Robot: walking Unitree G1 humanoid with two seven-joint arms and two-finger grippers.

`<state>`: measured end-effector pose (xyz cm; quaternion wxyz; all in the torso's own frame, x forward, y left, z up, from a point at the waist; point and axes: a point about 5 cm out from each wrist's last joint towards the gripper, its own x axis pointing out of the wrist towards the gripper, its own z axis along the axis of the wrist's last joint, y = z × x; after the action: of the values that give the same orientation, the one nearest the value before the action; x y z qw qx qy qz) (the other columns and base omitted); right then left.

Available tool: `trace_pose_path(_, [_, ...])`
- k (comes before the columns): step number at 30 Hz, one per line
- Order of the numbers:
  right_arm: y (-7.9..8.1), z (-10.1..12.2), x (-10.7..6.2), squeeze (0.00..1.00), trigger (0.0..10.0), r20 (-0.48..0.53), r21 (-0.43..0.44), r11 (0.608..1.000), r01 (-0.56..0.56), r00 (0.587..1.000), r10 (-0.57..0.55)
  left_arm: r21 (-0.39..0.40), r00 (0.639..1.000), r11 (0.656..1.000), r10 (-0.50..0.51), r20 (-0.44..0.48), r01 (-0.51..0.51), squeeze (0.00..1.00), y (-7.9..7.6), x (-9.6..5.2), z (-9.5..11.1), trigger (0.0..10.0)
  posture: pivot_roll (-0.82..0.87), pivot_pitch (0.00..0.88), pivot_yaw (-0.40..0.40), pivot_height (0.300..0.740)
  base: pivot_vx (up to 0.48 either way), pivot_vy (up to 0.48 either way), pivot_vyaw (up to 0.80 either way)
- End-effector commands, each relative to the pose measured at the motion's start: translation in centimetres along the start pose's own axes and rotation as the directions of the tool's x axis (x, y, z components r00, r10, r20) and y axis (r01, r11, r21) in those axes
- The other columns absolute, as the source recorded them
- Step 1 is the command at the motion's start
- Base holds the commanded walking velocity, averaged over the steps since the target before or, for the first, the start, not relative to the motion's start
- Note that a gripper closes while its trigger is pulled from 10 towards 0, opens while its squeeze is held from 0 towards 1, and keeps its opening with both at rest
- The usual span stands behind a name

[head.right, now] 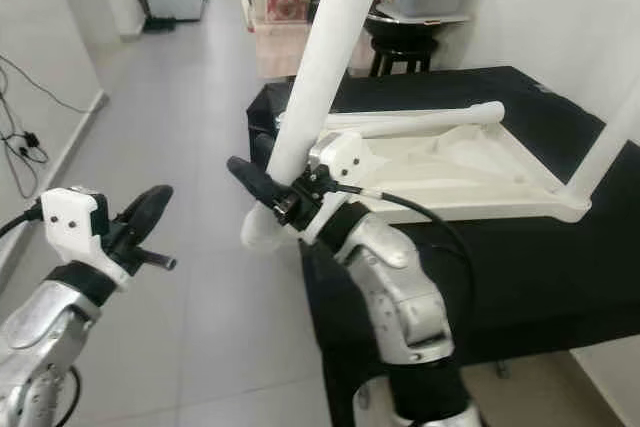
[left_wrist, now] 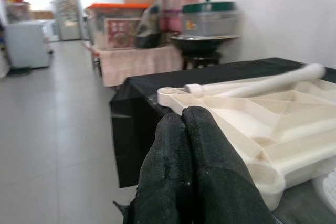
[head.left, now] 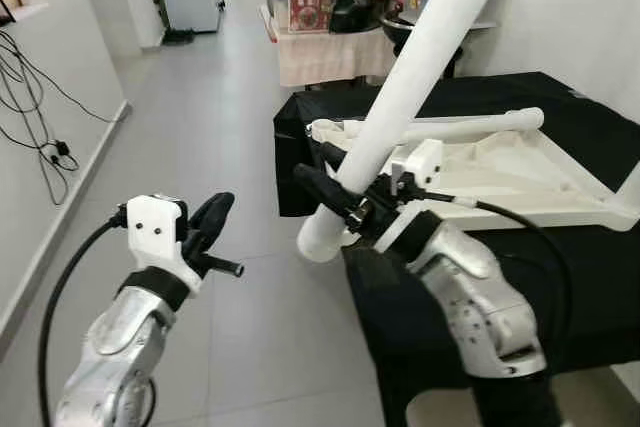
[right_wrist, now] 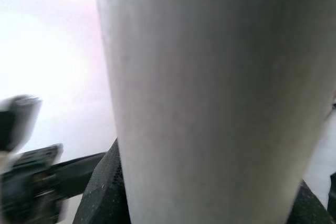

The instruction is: Building children table

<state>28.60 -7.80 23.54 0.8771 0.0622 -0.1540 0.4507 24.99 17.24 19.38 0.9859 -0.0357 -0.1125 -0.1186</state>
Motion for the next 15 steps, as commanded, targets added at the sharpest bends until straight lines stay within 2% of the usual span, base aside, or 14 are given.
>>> trace_pose_path(1, [-0.3,0.1,-0.3,0.00,10.0,-0.004,-0.017,1.000,0.002,1.000,-0.002,-0.022,0.999,0.999,-0.032,-0.022,0.032,0.00,-0.7,0.1,-0.5,10.0,0.02,0.000,-0.005,0.740,0.390,0.000,0.00])
trace_pose_path(5, [0.0,-0.1,-0.6,0.00,10.0,-0.008,-0.007,0.999,-0.038,0.999,0.038,-0.035,0.998,0.998,-0.049,-0.040,0.047,0.00,-1.0,-0.1,-0.8,10.0,0.02,0.000,-0.002,0.740,0.392,0.000,0.00])
trace_pose_path(12, [-0.2,0.0,-1.0,0.00,10.0,-0.016,0.017,0.999,-0.030,0.999,0.031,-0.048,0.995,0.996,-0.077,-0.071,0.073,0.00,-1.6,-0.1,-1.0,10.0,0.02,0.000,0.000,0.740,0.373,0.000,0.00])
trace_pose_path(14, [-0.3,0.0,-1.1,0.00,10.0,-0.023,0.020,0.999,-0.046,0.999,0.046,-0.041,0.990,0.995,-0.096,-0.105,0.092,0.00,-2.0,-0.3,-1.4,10.0,0.02,0.000,0.001,0.740,0.000,0.000,0.00])
trace_pose_path(15, [-0.4,0.0,-1.3,0.00,10.0,-0.029,0.020,0.998,-0.054,0.998,0.054,0.002,0.984,0.995,-0.100,-0.147,0.101,0.00,-2.3,-0.5,-2.0,10.0,0.02,0.000,0.001,0.740,0.000,0.000,0.00])
